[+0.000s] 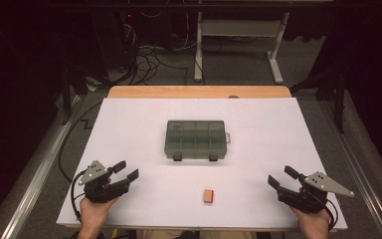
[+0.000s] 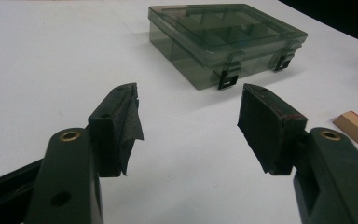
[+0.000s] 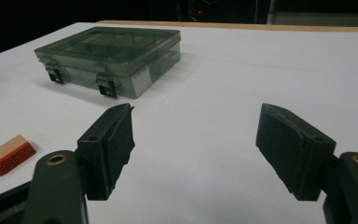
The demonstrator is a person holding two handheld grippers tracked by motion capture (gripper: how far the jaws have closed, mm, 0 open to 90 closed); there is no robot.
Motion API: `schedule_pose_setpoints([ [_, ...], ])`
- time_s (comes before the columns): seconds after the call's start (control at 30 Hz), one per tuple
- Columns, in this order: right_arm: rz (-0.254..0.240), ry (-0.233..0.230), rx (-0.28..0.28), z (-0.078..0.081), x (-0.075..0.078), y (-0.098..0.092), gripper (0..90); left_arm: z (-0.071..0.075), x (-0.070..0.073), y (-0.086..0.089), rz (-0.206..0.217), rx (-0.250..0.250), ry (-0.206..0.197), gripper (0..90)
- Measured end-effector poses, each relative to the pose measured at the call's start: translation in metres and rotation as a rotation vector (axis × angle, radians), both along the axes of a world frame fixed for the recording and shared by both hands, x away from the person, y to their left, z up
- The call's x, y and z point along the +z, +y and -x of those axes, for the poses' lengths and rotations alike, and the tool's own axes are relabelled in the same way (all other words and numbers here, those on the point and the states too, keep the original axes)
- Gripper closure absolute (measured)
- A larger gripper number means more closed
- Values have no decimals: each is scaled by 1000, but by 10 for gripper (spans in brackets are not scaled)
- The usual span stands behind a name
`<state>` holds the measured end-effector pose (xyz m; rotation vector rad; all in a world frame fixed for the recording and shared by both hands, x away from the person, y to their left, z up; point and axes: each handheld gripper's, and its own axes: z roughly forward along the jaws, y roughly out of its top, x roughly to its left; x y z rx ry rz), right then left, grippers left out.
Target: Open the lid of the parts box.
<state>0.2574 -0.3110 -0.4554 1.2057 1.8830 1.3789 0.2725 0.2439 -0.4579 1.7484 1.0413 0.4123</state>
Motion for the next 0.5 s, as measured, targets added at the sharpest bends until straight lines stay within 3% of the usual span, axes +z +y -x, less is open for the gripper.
schedule_pose_setpoints([
  [0.5, -9, 7, 2, -1, 0, -1, 293, 0, 0, 2, 20, 15, 24, 380],
])
